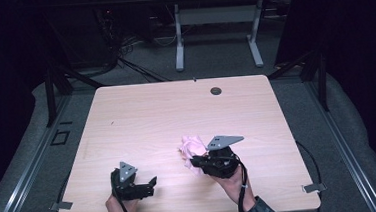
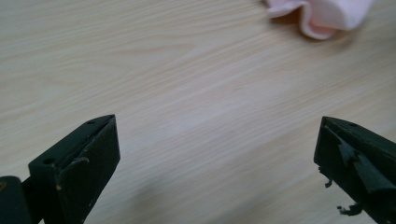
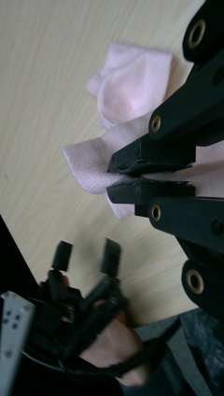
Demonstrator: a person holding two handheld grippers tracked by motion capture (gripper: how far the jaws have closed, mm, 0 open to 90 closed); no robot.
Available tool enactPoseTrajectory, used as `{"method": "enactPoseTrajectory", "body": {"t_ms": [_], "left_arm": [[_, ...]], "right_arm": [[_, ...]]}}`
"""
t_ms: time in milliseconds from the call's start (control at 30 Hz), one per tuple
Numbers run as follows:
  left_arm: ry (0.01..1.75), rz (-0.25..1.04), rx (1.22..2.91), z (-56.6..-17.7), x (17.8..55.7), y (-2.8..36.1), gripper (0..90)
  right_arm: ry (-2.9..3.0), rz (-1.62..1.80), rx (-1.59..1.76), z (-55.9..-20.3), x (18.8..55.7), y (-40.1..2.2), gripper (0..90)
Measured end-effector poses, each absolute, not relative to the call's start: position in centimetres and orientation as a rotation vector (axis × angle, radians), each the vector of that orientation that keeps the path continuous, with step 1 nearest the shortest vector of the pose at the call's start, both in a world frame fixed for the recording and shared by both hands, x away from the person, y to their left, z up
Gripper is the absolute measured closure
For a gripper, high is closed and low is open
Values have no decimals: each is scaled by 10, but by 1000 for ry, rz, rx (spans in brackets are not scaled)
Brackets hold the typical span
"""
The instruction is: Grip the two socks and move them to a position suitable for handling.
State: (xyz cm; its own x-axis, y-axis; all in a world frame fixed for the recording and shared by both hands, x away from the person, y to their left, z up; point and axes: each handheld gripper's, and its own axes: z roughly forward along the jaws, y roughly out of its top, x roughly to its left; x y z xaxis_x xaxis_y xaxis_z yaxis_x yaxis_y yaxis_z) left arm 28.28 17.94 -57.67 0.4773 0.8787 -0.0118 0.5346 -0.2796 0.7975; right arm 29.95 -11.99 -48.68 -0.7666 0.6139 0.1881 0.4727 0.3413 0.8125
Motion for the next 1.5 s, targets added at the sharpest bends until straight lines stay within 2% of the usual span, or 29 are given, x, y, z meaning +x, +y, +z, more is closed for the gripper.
{"method": "enactPoseTrajectory", "body": {"t_ms": [300,533,867,1000,1100,1133,1267,1433,1500], "left_arm": [[988,499,1931,-569,273,130,24],[852,488,1940,-562,267,92,94],[798,485,1874,-560,263,69,352],[804,493,1878,-563,267,61,418],[799,514,1888,-564,270,54,507],[798,525,1894,-564,271,52,507],[775,534,1904,-564,275,47,628],[755,536,1912,-564,276,48,877],[752,544,1921,-563,276,50,883]], "right_arm": [[2331,1469,999,-471,298,-119,835],[2301,1473,980,-464,298,-114,834],[2225,1482,1023,-461,300,-114,834],[2208,1492,1045,-460,301,-115,833],[2202,1486,1050,-459,301,-115,832],[2199,1486,1055,-459,301,-115,833],[2183,1513,1070,-460,301,-115,832],[2171,1526,1089,-462,299,-118,831],[2171,1528,1096,-463,299,-122,831]]}}
